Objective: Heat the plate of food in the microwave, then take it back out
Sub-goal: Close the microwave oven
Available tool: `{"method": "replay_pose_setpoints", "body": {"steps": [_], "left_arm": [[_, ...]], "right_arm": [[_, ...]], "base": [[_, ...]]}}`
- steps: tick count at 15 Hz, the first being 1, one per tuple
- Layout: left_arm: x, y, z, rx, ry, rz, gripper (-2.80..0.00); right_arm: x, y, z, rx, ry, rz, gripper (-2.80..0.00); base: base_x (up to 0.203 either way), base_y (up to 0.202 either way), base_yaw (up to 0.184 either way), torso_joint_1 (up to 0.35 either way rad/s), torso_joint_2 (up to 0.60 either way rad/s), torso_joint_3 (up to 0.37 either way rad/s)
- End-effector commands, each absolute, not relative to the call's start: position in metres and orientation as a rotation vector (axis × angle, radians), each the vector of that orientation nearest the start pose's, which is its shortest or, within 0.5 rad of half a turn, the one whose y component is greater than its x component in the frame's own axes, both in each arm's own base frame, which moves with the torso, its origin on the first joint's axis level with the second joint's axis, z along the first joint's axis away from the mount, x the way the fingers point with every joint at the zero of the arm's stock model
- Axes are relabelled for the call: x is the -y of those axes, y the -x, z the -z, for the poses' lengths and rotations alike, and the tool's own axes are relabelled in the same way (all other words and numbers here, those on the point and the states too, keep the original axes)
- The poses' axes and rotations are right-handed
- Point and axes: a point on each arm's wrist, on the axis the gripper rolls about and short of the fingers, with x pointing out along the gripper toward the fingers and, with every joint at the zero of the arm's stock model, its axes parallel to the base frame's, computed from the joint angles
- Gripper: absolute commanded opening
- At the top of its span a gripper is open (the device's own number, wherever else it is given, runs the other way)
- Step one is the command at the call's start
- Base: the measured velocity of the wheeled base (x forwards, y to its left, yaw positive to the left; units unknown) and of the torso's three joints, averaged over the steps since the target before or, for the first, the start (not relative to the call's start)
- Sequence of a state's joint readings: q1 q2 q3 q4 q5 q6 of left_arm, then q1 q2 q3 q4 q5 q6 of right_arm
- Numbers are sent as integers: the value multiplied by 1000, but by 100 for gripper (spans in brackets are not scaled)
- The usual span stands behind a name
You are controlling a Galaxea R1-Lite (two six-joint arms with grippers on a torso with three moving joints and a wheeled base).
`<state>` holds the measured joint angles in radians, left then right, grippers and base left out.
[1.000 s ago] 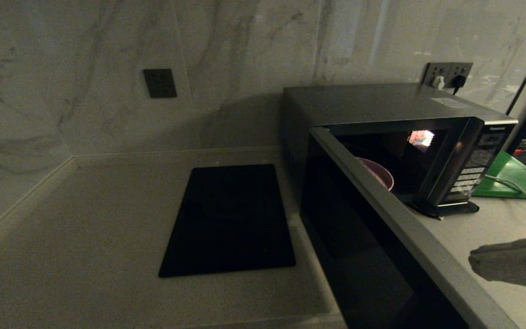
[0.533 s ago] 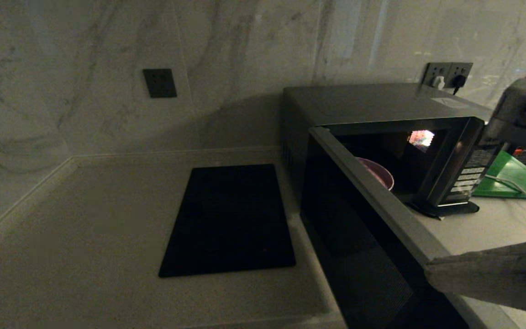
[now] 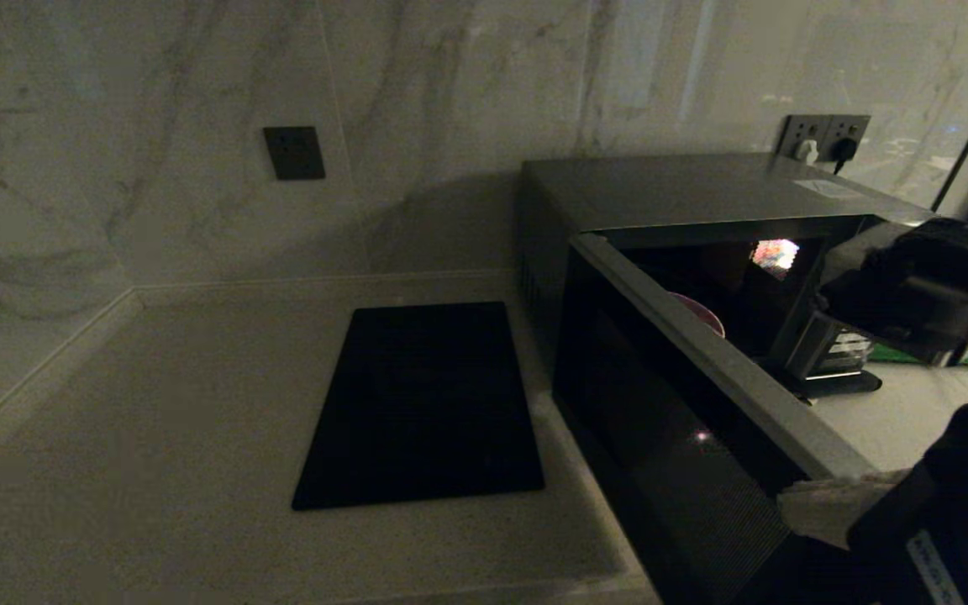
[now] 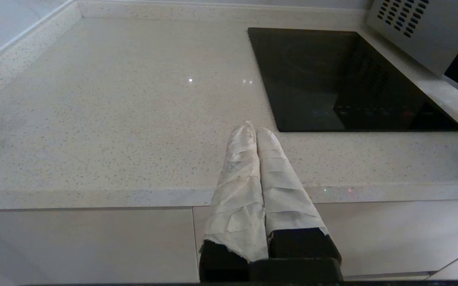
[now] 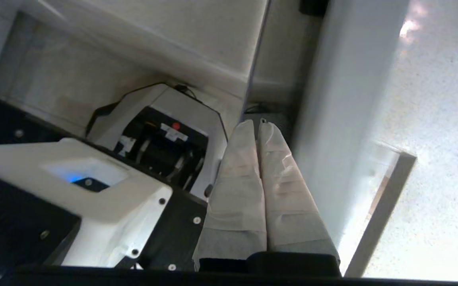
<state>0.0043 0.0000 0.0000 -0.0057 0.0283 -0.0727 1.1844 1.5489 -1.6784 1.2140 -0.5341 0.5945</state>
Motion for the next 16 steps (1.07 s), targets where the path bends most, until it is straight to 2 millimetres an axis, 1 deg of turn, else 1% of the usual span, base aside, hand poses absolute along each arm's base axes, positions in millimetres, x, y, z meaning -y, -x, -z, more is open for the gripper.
{"method": "replay_pose_setpoints", "body": {"steps": [1, 4, 9, 12, 16], "left_arm": [[-1, 23, -76, 6, 74, -34, -280], [-1, 23, -76, 7, 74, -34, -280], [-1, 23, -76, 6, 74, -34, -280], [-1, 23, -76, 6, 74, -34, -280], [-1, 23, -76, 6, 74, -34, -280]], "right_arm": [[-184, -90, -306, -839, 293, -307, -280], [-180, -97, -299, -840, 315, -229, -280], [-170, -116, -283, -877, 268, -57, -280], [-161, -128, -282, -885, 233, 14, -280], [-147, -152, -281, -882, 162, 129, -280]], "base": [[0, 0, 0, 0, 0, 0], [0, 0, 0, 0, 0, 0], [0, 0, 0, 0, 0, 0], [0, 0, 0, 0, 0, 0], [0, 0, 0, 0, 0, 0]]}}
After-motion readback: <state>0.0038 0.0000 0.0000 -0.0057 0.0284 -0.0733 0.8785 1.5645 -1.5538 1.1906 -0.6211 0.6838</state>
